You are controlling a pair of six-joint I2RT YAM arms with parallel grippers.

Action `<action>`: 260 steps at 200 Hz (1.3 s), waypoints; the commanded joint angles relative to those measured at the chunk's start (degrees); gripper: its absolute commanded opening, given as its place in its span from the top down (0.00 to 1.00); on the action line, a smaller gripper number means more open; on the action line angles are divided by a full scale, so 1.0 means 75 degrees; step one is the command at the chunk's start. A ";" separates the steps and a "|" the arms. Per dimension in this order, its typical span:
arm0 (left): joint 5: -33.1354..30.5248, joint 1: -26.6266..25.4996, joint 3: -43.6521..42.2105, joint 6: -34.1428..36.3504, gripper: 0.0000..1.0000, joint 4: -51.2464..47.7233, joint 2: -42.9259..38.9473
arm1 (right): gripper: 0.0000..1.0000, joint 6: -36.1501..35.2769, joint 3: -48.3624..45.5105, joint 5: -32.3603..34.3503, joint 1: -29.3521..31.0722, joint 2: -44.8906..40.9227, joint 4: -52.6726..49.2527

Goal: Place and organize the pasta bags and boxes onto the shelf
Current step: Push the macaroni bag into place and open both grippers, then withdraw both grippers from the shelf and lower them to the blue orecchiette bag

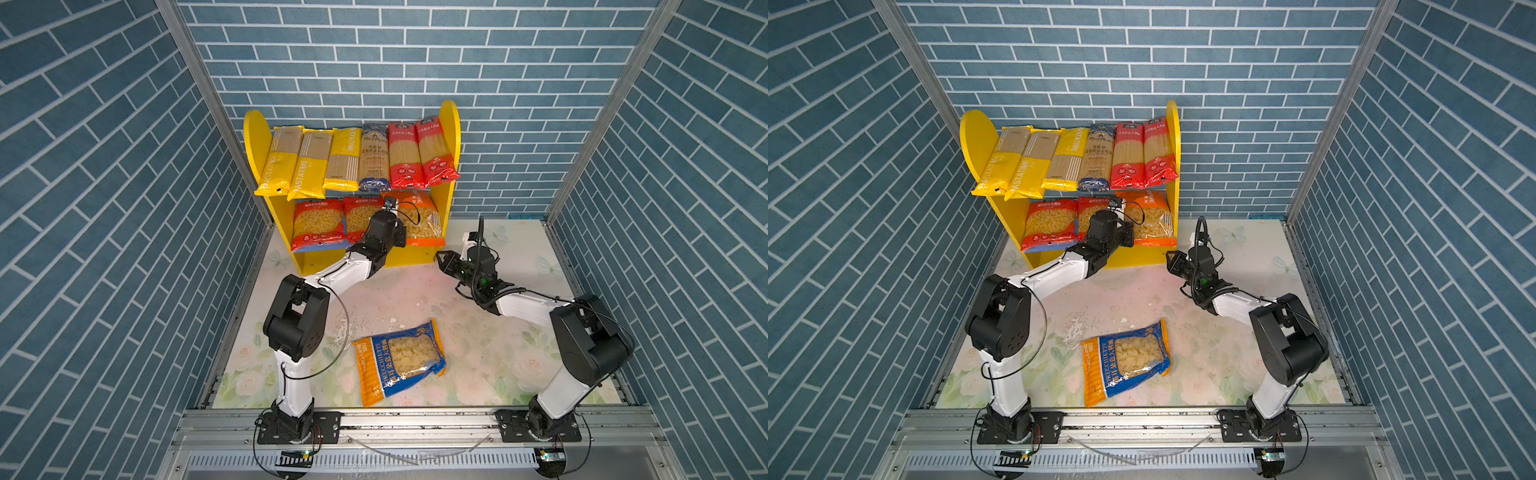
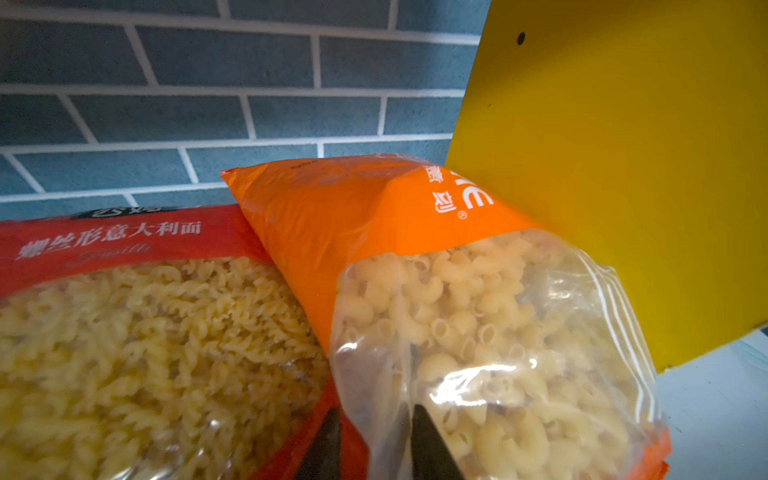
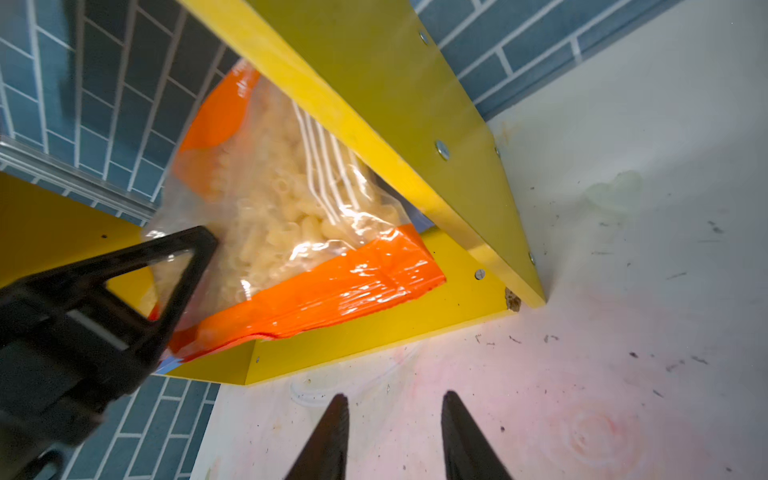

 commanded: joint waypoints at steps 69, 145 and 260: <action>-0.0158 0.0076 -0.0680 0.0207 0.46 -0.0576 -0.1119 | 0.72 0.0500 0.2097 0.0024 -0.0026 0.1256 0.0460; -0.0605 -0.0252 -0.2443 -0.0211 0.40 -0.1110 -0.3091 | 0.71 0.0362 0.2036 -0.0486 -0.0329 0.0722 -0.0975; -0.0602 -0.2153 -0.5370 -0.2771 0.37 -0.4926 -0.6860 | 0.53 -0.0884 -0.0581 -0.3039 0.0477 -0.1612 -0.5788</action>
